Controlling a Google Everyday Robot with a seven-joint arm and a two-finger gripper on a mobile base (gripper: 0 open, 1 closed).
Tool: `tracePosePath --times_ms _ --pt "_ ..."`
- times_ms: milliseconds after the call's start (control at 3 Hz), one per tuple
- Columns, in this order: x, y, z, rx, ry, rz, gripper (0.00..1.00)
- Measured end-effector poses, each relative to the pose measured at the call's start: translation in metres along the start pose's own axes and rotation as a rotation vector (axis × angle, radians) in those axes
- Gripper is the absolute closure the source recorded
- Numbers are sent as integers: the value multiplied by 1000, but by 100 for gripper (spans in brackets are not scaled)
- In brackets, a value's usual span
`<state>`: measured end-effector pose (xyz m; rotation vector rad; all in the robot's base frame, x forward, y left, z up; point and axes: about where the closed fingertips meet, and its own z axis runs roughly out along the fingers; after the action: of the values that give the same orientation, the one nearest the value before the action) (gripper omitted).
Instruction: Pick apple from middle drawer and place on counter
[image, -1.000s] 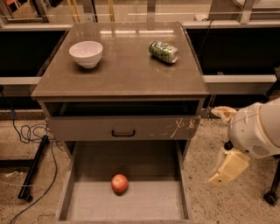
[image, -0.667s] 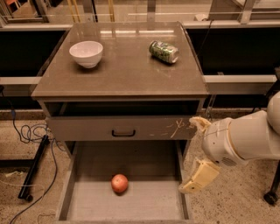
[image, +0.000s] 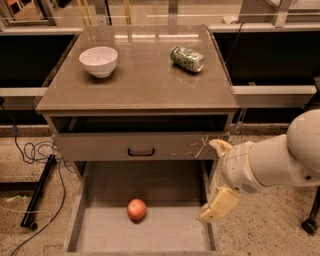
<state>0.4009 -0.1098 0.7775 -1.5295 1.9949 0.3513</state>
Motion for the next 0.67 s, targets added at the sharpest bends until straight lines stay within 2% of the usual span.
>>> tracePosePath --times_ms 333,667 --pt "2 3 53 -19 -11 -28 0" --pt "6 2 100 -16 -44 -44 0"
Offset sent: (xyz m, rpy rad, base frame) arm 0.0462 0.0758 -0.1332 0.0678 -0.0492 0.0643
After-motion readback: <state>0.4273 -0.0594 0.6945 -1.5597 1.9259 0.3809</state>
